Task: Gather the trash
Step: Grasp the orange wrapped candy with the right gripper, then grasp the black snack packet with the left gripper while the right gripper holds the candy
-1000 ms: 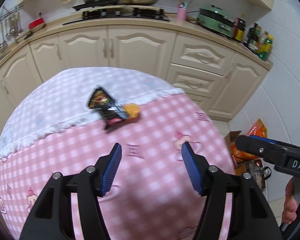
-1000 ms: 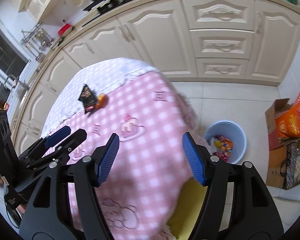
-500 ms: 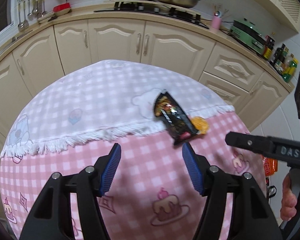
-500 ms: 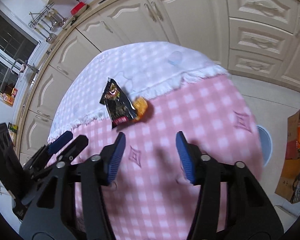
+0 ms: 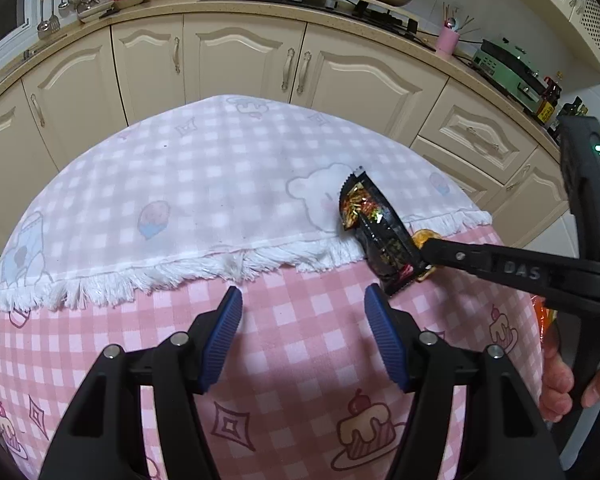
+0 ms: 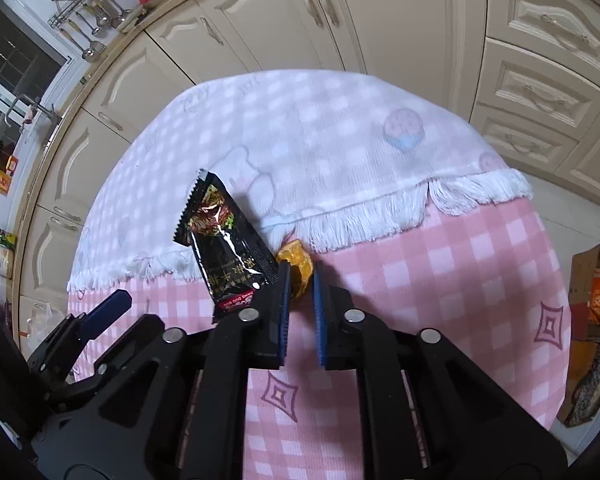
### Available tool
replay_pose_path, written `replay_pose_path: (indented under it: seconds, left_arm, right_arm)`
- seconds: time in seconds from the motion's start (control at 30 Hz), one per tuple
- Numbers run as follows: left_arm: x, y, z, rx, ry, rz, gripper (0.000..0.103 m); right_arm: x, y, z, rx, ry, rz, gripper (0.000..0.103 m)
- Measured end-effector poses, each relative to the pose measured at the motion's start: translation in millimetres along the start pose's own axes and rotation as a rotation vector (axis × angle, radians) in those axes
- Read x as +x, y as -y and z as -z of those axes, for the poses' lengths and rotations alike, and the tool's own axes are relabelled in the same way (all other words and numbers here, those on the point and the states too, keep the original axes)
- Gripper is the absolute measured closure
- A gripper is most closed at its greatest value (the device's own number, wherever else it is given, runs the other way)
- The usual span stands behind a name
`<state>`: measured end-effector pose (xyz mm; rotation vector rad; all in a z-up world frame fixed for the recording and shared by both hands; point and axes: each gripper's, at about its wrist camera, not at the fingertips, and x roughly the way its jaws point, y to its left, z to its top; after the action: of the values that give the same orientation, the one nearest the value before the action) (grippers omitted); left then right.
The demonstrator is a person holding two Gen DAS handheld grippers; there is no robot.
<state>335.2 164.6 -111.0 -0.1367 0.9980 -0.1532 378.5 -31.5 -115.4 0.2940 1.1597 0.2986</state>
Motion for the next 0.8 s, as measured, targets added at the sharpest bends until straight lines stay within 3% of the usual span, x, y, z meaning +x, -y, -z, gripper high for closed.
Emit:
replay_pose_path:
  seconds: [0.33, 0.47, 0.7, 0.8]
  left_arm:
    - [3.4, 15.9, -0.5, -0.008, -0.028, 0.028, 0.04]
    - [7.1, 29.9, -4.7, -0.005, -0.039, 0.058, 0.034]
    - [37.5, 54.5, -24.0, -0.037, -0.061, 0.041, 0.031]
    - [52.0, 59.3, -26.7, -0.029, -0.025, 0.018, 0.032]
  right_arm:
    - [-31.4, 29.6, 6.7, 0.066, 0.061, -0.006, 0.096]
    - [-42.9, 43.7, 8.6, 0.086, 0.082, -0.005, 0.096]
    - [-58.2, 70.6, 13.0, 0.12, 0.112, -0.013, 0.096]
    - [-61.3, 82.8, 17.9, 0.133, 0.119, -0.004, 0.096]
